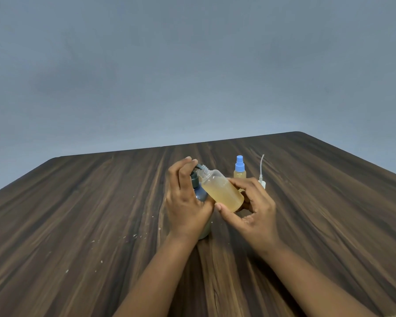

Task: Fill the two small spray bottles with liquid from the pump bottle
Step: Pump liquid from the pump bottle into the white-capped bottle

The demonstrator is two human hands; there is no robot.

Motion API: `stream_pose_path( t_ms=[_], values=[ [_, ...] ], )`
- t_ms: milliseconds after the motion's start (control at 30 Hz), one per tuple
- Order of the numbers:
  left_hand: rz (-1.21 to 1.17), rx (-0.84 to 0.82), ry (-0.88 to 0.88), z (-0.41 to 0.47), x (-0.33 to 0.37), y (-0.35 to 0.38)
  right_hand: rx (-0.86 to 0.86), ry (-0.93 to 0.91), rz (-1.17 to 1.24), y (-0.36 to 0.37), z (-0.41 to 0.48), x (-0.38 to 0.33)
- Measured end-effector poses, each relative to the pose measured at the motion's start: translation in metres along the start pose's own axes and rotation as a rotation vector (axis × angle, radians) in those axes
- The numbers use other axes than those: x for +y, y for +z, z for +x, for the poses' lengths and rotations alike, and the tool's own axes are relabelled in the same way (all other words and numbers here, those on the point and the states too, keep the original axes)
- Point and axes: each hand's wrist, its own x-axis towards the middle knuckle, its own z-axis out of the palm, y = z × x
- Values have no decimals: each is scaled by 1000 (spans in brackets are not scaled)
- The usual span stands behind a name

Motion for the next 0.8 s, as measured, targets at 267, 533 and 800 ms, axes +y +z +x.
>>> stream_pose_path(
  t_ms=[267,533,800],
  values=[
    [-48,31,28,0,-4,-1,1,7,6,0,-1,0],
    [-10,6,44,-1,-6,1,-6,7,-4,0,-1,0],
    [-30,15,13,1,-5,2,5,7,-24,-1,-1,1]
  ],
)
